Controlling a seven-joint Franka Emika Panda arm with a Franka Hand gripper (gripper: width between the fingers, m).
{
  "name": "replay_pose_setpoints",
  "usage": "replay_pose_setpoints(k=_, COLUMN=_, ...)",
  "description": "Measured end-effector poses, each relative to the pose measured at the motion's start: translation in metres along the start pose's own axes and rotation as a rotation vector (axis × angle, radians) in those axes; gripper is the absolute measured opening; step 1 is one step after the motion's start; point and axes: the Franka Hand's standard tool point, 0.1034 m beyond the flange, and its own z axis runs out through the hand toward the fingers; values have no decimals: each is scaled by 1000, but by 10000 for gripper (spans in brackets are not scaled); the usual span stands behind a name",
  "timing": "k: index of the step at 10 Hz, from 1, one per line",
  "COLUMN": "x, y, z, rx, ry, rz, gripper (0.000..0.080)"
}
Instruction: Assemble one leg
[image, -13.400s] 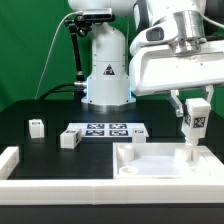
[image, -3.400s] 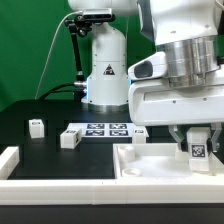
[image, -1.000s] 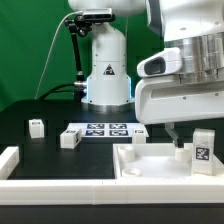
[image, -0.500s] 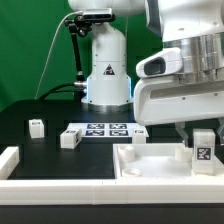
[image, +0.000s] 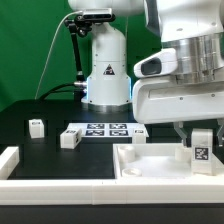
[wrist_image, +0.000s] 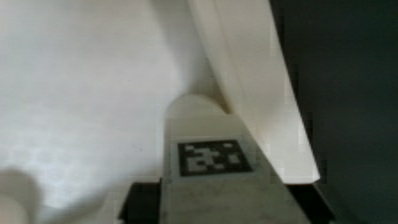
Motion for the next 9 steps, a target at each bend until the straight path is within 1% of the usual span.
replay_pose_setpoints(k=1, x=-2, y=0, z=1, rx=4, ry=3, rz=172, gripper=294)
replay_pose_setpoints(k=2, x=-3, y=0, z=1, rx=11, ry=21, rz=259, gripper=294)
replay_pose_setpoints(k=4, x=-6, y=-4, z=2, rx=22, ry=27, rz=572, gripper=294)
replay_pose_setpoints(k=6, x=-8, y=-8, z=3, rx=26, ry=32, rz=764, gripper=294)
replay_pose_setpoints(k=8, x=-9, y=-10, z=3, rx=52, ry=8, rz=1054, gripper=294)
replay_pose_setpoints(k=9, x=-8, y=-9, z=2, rx=67, ry=-10, rz=1248, gripper=294)
